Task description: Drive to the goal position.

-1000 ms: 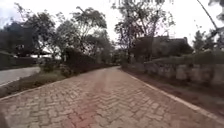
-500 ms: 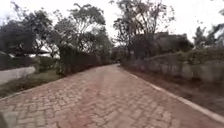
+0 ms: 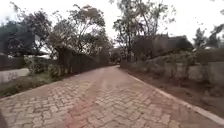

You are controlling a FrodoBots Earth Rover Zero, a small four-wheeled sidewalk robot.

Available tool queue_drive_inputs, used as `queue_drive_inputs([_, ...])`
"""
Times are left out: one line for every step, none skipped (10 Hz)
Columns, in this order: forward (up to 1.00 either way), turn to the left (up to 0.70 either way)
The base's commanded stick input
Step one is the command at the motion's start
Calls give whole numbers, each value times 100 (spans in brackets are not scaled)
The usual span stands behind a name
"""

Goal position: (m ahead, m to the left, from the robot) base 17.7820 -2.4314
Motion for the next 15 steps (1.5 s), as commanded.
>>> queue_drive_inputs([70,0])
queue_drive_inputs([70,0])
queue_drive_inputs([70,0])
queue_drive_inputs([70,0])
queue_drive_inputs([70,0])
queue_drive_inputs([70,0])
queue_drive_inputs([70,0])
queue_drive_inputs([70,0])
queue_drive_inputs([70,0])
queue_drive_inputs([70,0])
queue_drive_inputs([70,0])
queue_drive_inputs([70,0])
queue_drive_inputs([70,0])
queue_drive_inputs([70,0])
queue_drive_inputs([70,0])
